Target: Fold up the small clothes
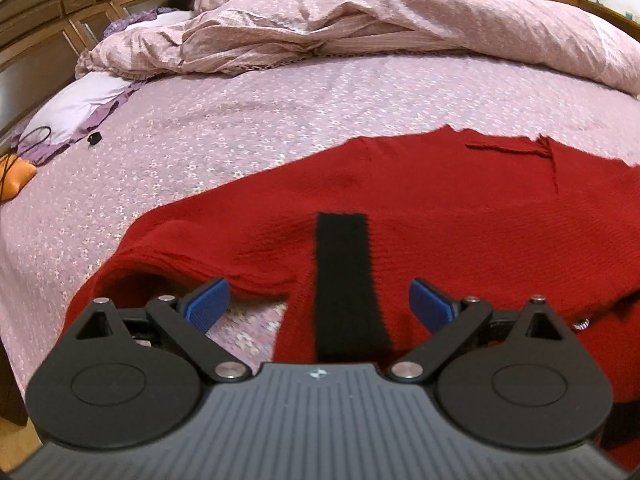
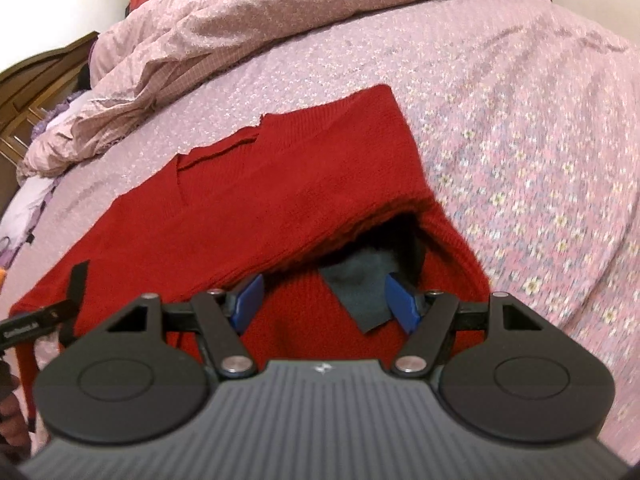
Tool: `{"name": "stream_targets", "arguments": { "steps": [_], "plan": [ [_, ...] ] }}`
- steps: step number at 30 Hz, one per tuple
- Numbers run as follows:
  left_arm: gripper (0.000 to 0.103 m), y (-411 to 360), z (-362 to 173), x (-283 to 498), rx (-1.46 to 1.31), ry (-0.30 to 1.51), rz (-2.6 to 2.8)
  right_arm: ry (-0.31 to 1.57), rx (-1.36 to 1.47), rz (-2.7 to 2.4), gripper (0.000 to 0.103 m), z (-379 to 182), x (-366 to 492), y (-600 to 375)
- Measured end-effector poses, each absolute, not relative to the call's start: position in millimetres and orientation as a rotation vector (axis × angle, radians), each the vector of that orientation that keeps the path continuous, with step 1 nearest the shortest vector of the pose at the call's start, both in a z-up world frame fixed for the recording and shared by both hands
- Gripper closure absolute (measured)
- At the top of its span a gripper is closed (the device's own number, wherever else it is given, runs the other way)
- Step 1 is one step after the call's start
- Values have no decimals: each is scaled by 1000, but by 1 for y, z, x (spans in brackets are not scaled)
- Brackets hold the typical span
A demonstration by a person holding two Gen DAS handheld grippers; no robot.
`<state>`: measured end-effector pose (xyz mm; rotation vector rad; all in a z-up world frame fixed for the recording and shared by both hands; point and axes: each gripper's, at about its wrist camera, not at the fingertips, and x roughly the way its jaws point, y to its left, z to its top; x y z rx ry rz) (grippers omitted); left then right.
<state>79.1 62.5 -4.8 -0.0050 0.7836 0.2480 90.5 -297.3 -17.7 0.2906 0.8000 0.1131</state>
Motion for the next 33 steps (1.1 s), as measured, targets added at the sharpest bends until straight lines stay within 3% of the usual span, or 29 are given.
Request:
{"name": "stream_targets", "arguments": {
  "steps": [6, 12, 21, 23, 24, 27, 33],
  "plan": [
    [12, 74, 0, 96, -21, 748, 174, 777, 243, 89, 34, -8, 104, -303],
    [40, 82, -11, 118, -99, 797, 119, 769, 203, 65, 32, -5, 124, -309],
    [41, 84, -29, 130, -87, 819, 97, 766, 87, 68, 32, -20, 140, -303],
    [48, 84, -29, 131, -83, 809, 80, 773, 83, 68, 32, -23, 142, -303],
    [56, 84, -28, 131, -81, 802, 74, 773, 86, 69, 32, -22, 143, -304],
    [63, 84, -26, 131, -83, 792, 69, 770, 92, 76, 33, -16, 146, -308],
    [61, 82, -32, 137, -63, 794, 51, 739, 63, 71, 34, -7, 165, -314]
  ]
}}
